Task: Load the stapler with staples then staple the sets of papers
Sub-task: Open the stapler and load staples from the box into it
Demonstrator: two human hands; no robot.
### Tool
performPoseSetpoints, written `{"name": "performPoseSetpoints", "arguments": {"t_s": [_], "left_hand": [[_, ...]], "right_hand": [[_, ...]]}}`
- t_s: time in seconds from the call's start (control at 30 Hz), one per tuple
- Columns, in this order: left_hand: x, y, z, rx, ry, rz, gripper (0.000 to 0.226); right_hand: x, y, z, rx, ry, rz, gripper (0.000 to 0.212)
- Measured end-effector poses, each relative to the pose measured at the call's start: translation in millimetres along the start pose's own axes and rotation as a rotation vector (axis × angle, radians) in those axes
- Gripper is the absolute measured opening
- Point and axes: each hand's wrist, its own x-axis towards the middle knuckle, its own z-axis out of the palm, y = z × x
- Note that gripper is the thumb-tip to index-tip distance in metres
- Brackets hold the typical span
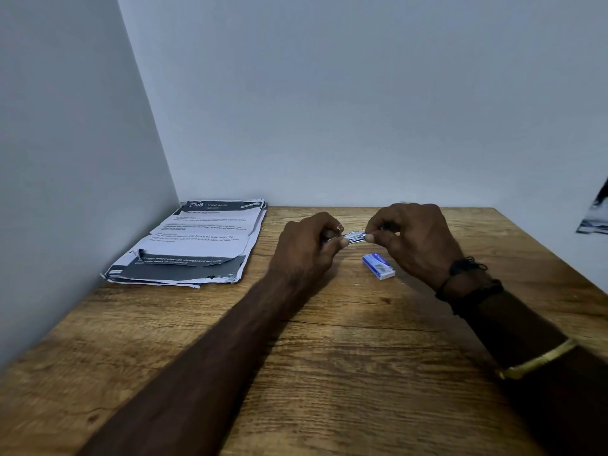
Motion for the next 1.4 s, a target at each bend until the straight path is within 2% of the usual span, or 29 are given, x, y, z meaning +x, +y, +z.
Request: {"name": "performPoseSetpoints", "arguments": {"t_s": [0.13, 0.4, 0.63, 0.97, 1.17, 1.27, 1.4], "left_hand": [[2.3, -2.8, -1.1, -0.089, 0.008, -0.022, 0.011], [1.9, -0.7, -2.1, 0.021, -0.039, 0.047, 0.023], [5.1, -3.6, -2.8, -0.125, -0.002, -0.064, 0.011], [-1.0, 5.9, -3.8, 0.086, -0.039, 0.106, 0.027], [-2.6, 8.0, -6.0, 0.123, -0.077, 0.158, 0.022], [-2.8, 6.3, -4.4, 0.104, -0.086, 0.119, 0.026], [-0.6, 6.1, -4.2, -0.097, -0.12, -0.083, 0.041]], "right_hand": [[0.3, -0.7, 0.8, -0.007, -0.01, 0.011, 0.003], [-0.6, -0.3, 0.8, -0.004, -0.005, 0.015, 0.004], [0.1, -2.2, 0.6, -0.006, 0.002, 0.011, 0.004], [-1.3, -4.2, 1.0, -0.01, 0.019, 0.009, 0.004], [-2.2, -5.5, 2.5, -0.019, -0.011, 0.036, 0.004], [-3.2, -6.7, 2.4, 0.008, -0.02, 0.048, 0.003], [-3.5, -9.0, 3.0, 0.049, -0.031, 0.047, 0.011]]}}
